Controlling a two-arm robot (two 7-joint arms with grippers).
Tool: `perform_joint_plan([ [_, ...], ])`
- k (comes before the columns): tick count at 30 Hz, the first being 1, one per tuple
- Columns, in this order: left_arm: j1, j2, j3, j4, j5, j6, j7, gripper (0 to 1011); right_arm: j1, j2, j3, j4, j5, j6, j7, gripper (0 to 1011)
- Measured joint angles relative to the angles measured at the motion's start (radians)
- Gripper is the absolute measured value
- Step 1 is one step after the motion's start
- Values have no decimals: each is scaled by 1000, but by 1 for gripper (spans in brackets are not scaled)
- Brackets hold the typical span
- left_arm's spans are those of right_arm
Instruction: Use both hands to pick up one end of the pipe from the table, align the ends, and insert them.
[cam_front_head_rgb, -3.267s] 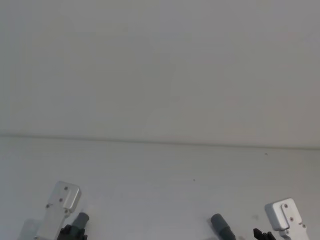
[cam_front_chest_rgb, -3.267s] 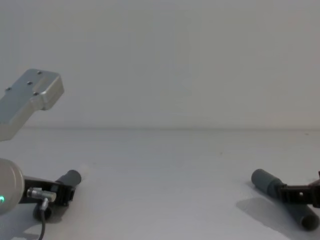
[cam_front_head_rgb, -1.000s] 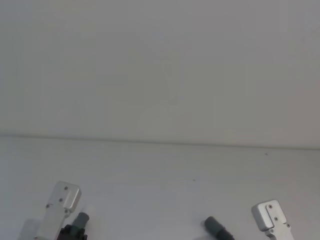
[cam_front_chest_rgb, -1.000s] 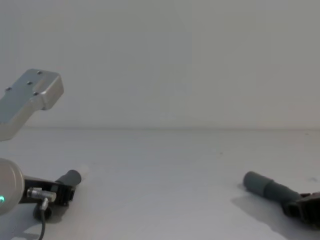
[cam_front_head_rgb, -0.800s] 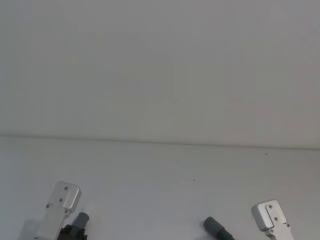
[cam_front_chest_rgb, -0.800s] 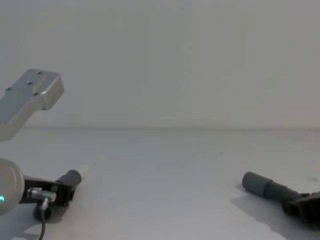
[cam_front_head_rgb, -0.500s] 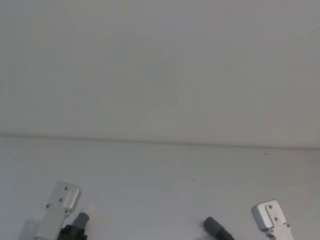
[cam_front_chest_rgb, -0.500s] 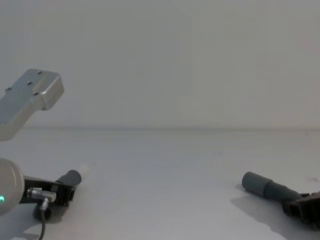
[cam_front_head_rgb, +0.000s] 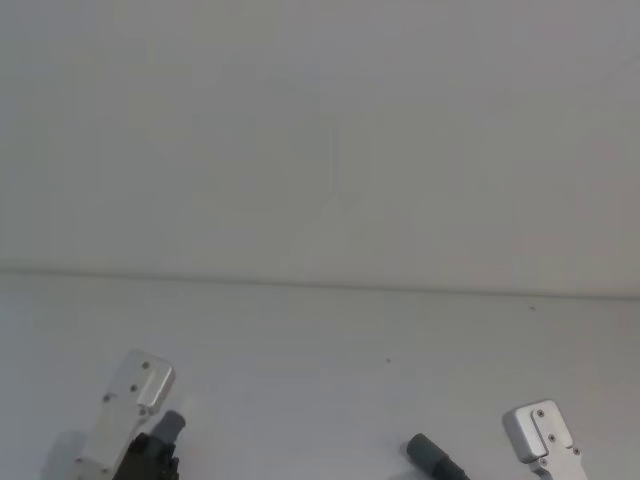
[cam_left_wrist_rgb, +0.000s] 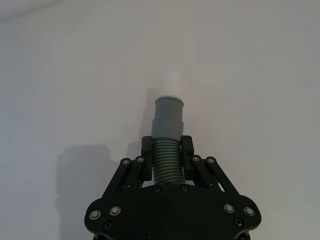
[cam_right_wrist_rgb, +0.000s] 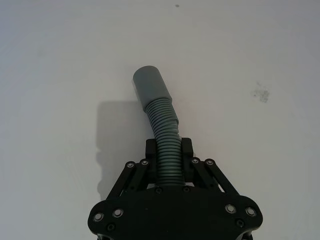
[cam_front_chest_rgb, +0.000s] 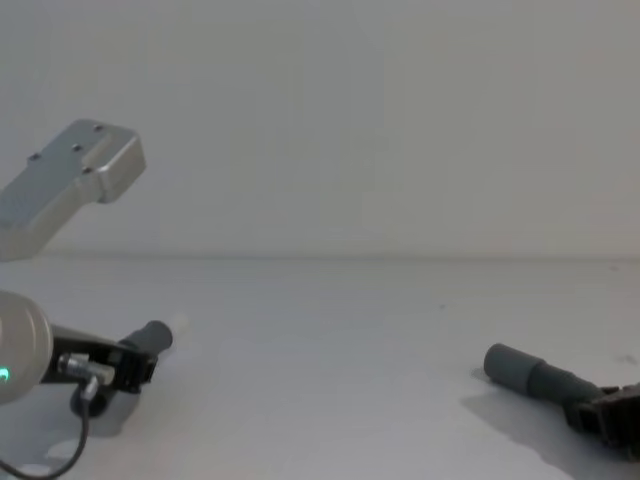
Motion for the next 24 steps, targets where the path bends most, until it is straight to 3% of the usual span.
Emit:
perform_joint_plan([
  [13, -84, 104, 64, -16, 60, -63, -103, 305, 0, 0, 0, 0, 0, 0, 0, 257],
  [24, -152, 192, 106, -21, 98, -197, -223, 305, 0, 0, 0, 0, 0, 0, 0, 256],
])
